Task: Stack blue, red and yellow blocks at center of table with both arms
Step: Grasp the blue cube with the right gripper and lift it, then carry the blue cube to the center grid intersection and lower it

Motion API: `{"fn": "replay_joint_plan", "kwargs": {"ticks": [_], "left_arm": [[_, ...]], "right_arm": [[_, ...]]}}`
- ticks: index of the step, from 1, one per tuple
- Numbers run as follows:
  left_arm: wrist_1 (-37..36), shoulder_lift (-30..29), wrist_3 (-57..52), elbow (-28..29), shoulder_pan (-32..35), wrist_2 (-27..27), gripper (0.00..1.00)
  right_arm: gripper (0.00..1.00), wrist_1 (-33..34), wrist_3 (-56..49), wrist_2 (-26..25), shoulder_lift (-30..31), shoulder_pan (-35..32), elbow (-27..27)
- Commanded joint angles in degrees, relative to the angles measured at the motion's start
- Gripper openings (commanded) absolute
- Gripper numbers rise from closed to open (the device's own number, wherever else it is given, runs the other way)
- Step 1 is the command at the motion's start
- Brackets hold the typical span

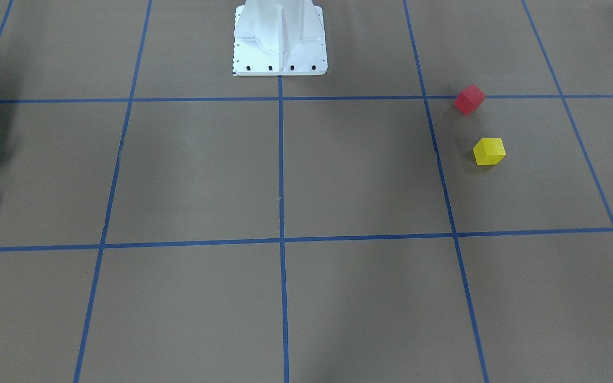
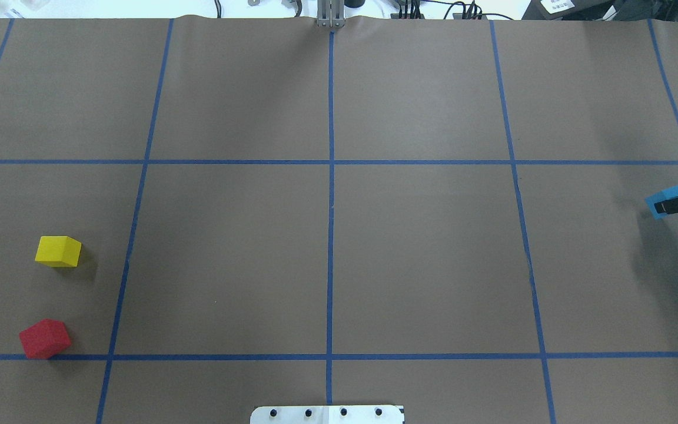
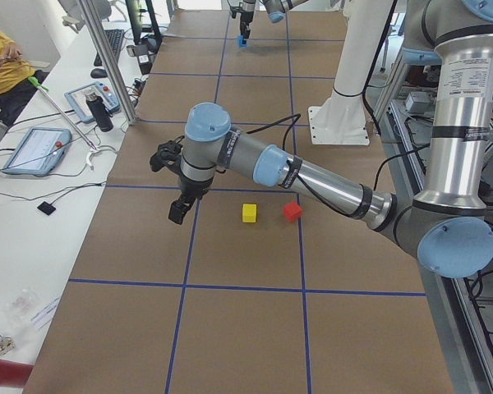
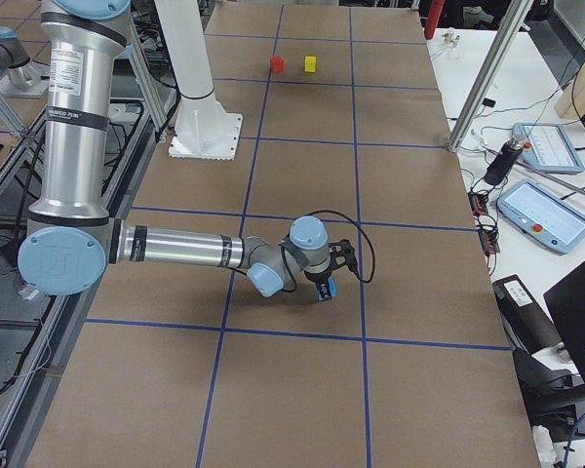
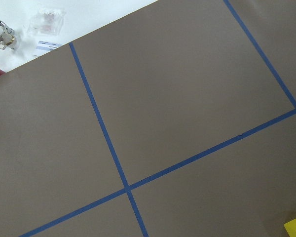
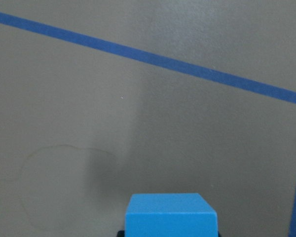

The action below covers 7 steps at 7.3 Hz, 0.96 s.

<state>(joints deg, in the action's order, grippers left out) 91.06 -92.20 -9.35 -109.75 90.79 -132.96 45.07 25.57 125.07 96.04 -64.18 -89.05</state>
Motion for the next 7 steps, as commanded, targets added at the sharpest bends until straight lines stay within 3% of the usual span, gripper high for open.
{"fn": "replay_joint_plan", "kwargs": {"ticks": [1, 3, 4, 6, 7], "left_arm": [[0.00, 0.35, 0.03, -0.02, 0.00, -0.02, 1.00], [0.00, 0.44, 0.03, 0.06, 0.00, -0.10, 1.00], [0.00, 0.44, 0.03, 0.07, 0.00, -0.10, 1.00], [0.00, 0.44, 0.03, 0.59, 0.00, -0.02, 1.00], [0.00, 0.44, 0.03, 0.59, 0.00, -0.10, 1.00]], "right_arm": [[0.00, 7.09, 4.80, 0.35, -8.81, 0.19, -2.78], [0.00, 18.16, 16.38, 0.18, -18.47, 5.26, -6.21], [0.00, 27.70, 26.10, -0.69, -26.88, 9.82, -6.31], [0.00, 42.33, 38.36, -9.36, -40.70, 19.74, -5.61], [0.00, 44.65, 44.16, -13.14, -45.28, 24.32, -4.12]]}}
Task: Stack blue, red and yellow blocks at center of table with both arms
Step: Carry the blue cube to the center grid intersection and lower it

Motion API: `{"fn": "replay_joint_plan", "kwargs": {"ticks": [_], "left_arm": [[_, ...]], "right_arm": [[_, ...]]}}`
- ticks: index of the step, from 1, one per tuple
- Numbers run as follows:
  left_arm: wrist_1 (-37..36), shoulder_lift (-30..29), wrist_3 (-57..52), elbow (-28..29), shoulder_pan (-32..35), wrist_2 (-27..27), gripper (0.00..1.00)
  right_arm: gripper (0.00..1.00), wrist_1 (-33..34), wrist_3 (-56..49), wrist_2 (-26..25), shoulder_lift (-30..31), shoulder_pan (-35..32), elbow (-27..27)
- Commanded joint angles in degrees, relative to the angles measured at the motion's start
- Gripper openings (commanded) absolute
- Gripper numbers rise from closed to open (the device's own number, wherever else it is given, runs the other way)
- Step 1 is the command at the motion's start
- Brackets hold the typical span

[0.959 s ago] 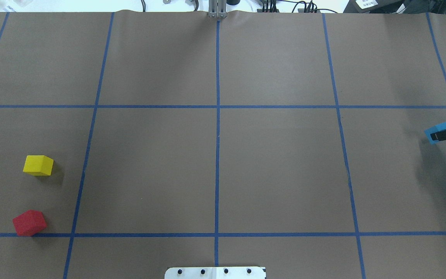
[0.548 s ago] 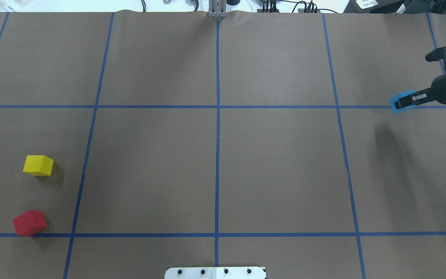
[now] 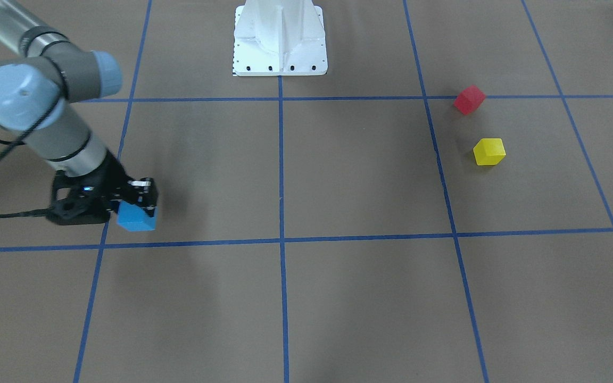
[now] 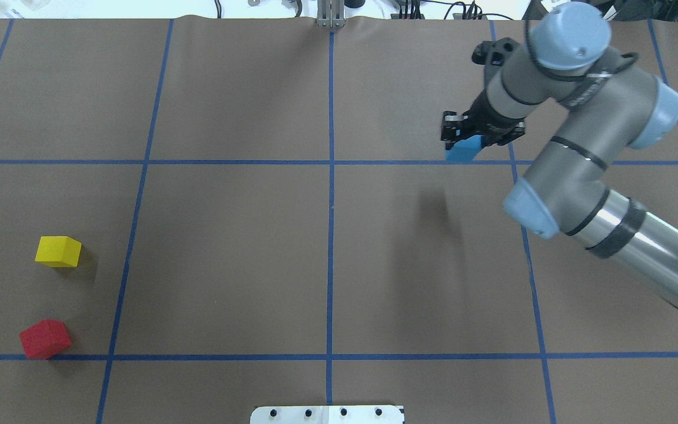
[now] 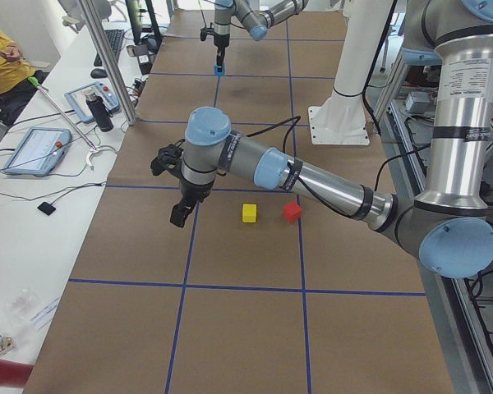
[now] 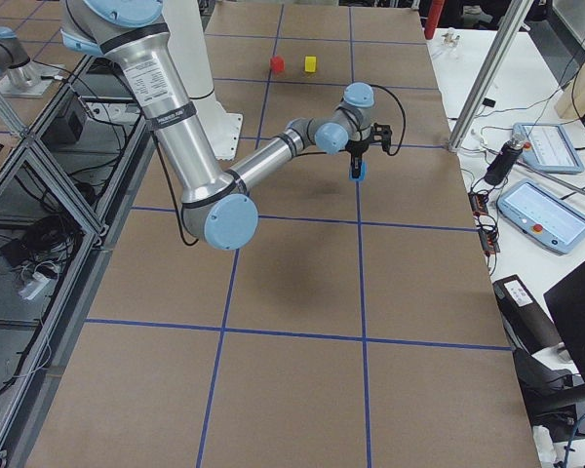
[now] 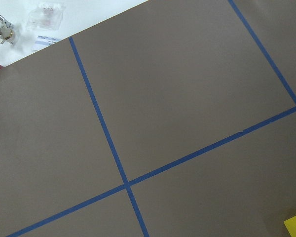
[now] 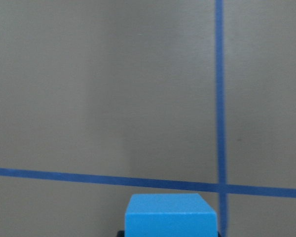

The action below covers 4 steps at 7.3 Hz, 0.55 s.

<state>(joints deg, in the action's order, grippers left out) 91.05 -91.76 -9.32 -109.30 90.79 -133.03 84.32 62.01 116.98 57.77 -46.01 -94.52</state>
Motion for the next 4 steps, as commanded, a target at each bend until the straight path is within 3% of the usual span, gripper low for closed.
{"fn": "replay_joint_plan", "kwargs": {"ticks": [1, 2, 3, 4], "left_arm": [[0.00, 0.00, 0.00, 0.22, 0.00, -0.04, 1.00], [-0.09, 0.09, 0.00, 0.40, 0.00, -0.04, 1.00], [-0.09, 0.43, 0.00, 0.31, 0.00, -0.04, 1.00], [-0.09, 0.44, 0.00, 0.31, 0.09, 0.05, 1.00]], "right_arm": [[0.00, 5.42, 11.17, -8.83, -12.28, 10.28, 6.75], [0.00, 4.99, 12.77, -11.22, -18.25, 13.02, 14.20], [0.04, 3.94, 12.52, -12.11, -18.83, 15.49, 16.27], [0.15, 2.97, 12.35, -13.86, -18.49, 16.90, 16.47]]}}
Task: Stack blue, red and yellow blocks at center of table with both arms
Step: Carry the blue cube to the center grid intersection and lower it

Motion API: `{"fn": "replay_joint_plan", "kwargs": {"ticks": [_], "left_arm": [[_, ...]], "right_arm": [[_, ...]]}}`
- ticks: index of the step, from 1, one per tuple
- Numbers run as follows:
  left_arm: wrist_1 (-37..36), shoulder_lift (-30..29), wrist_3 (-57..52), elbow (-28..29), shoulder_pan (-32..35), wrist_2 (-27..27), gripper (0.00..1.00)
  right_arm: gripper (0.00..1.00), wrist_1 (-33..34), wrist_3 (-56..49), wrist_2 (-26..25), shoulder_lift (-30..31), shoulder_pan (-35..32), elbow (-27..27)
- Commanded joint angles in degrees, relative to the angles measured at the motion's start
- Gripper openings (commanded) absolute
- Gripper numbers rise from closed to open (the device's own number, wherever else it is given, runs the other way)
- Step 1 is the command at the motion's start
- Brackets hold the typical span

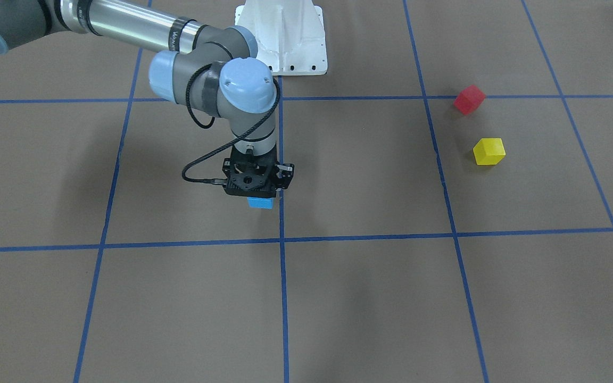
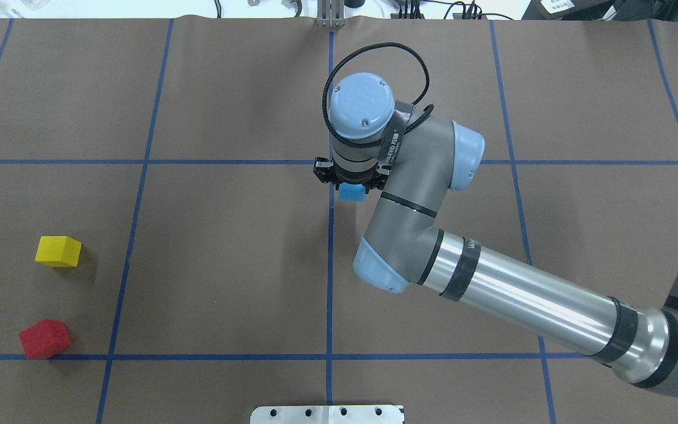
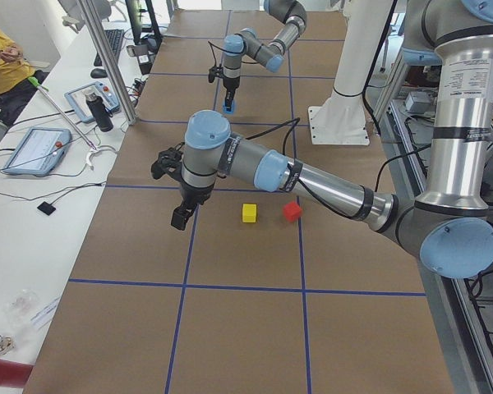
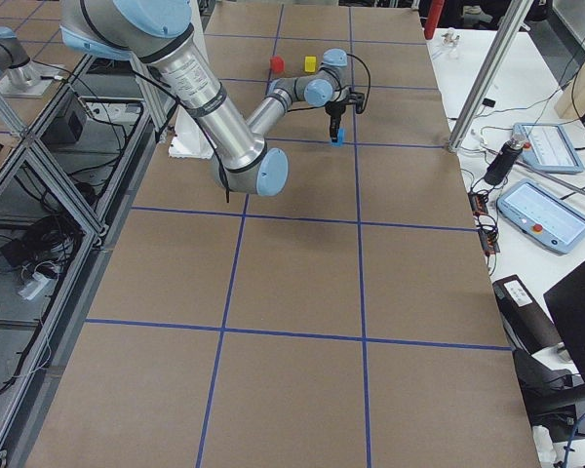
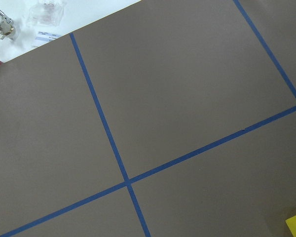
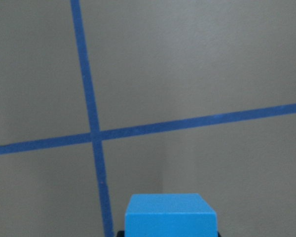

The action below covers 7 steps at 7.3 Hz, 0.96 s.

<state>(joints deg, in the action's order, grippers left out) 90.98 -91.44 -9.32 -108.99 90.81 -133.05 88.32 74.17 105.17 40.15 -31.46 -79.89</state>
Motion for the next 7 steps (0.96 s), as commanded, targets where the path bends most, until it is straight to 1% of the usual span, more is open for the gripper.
{"fn": "replay_joint_plan", "kwargs": {"ticks": [1, 2, 3, 5, 6, 7], "left_arm": [[0.08, 0.21, 0.00, 0.01, 0.07, -0.02, 1.00], [-0.01, 0.21, 0.00, -0.08, 0.07, -0.02, 1.00], [-0.01, 0.21, 0.00, -0.17, 0.07, 0.07, 1.00], [0.08, 0.21, 0.00, -0.34, 0.07, -0.02, 1.00], [-0.01, 0.21, 0.00, -0.34, 0.07, -0.02, 1.00], [0.08, 0.21, 0.00, -0.52, 0.07, -0.02, 1.00]], "right_arm": [[0.37, -2.53, 0.10, -2.25, -0.68, 3.59, 2.01], [0.75, -4.28, 0.10, -3.56, 0.10, 4.73, 2.02], [0.98, -5.43, 0.01, -5.22, 0.11, 5.27, 2.19], [1.00, -5.53, -0.25, -5.24, 0.28, 5.19, 1.84], [1.00, -5.10, -0.60, -4.54, 0.20, 3.79, -0.16], [1.00, -4.92, -0.95, -0.88, 0.28, -0.31, -1.66]]}}
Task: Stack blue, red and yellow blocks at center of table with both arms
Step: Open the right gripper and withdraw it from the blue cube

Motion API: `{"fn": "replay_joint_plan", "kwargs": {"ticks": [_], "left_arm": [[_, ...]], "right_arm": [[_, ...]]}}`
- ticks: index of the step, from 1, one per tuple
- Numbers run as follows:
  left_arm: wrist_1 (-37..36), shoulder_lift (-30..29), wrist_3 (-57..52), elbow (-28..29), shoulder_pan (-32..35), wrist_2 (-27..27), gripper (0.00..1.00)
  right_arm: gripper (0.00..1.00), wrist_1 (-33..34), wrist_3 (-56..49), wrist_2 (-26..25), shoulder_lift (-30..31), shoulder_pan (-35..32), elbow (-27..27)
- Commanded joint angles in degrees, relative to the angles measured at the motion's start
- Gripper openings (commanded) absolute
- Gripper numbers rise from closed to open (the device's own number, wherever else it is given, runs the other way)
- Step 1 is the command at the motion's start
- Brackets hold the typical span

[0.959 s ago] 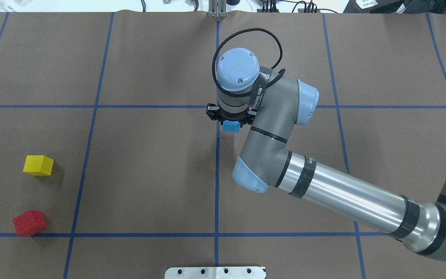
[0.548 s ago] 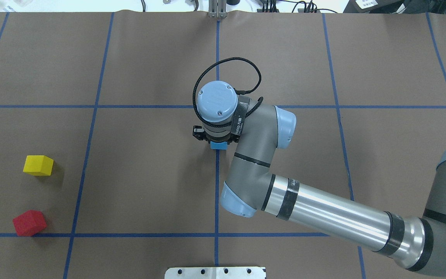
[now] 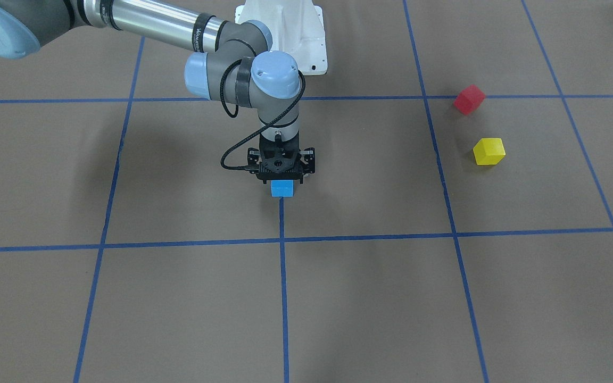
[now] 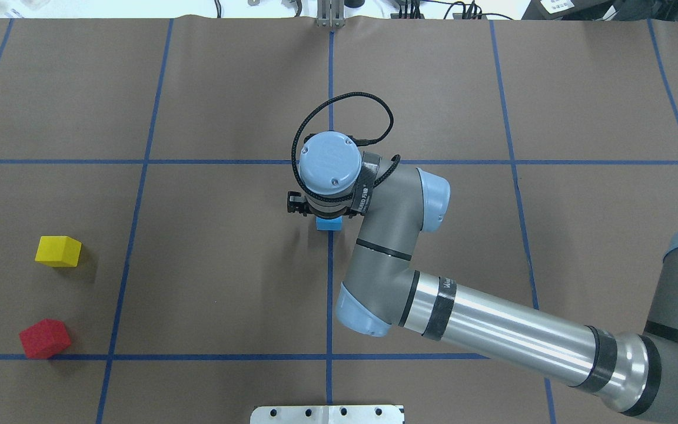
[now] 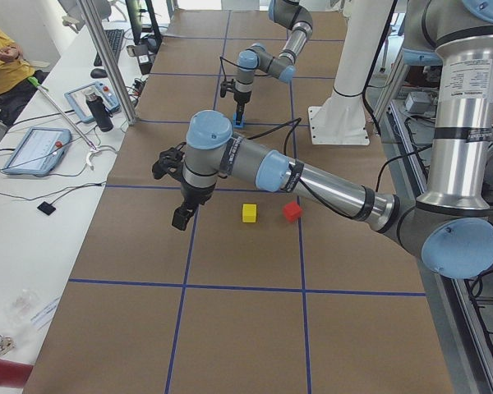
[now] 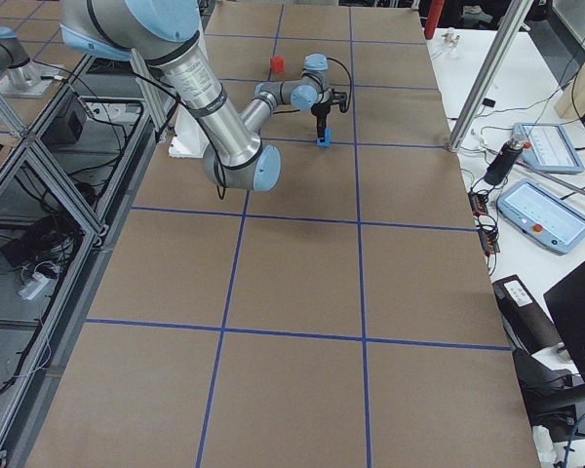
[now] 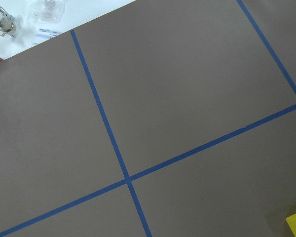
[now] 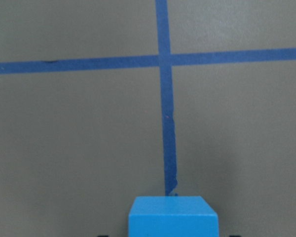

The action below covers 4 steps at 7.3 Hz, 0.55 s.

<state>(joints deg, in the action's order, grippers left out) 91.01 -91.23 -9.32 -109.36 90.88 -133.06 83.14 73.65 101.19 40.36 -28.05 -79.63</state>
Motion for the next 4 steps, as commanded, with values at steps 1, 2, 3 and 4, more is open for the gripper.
{"fn": "replay_joint_plan", "kwargs": {"ticks": [1, 2, 3, 4], "left_arm": [[0.05, -0.09, 0.00, 0.03, -0.09, -0.09, 1.00], [0.48, -0.35, -0.09, -0.93, -0.09, -0.18, 1.00], [2.84, 0.08, 0.09, -0.85, -0.87, -3.22, 1.00], [2.69, 0.18, 1.31, -0.85, -2.45, -7.52, 1.00]], "right_arm": [[1.00, 0.53, -3.39, 6.71, 0.15, -8.55, -2.63], [1.00, 2.53, -7.86, 10.92, 0.94, -14.25, -3.85], [1.00, 4.12, -14.87, 16.01, 4.16, -20.57, -7.09], [1.00, 5.62, -23.72, 21.19, 9.76, -27.34, -11.90]]}}
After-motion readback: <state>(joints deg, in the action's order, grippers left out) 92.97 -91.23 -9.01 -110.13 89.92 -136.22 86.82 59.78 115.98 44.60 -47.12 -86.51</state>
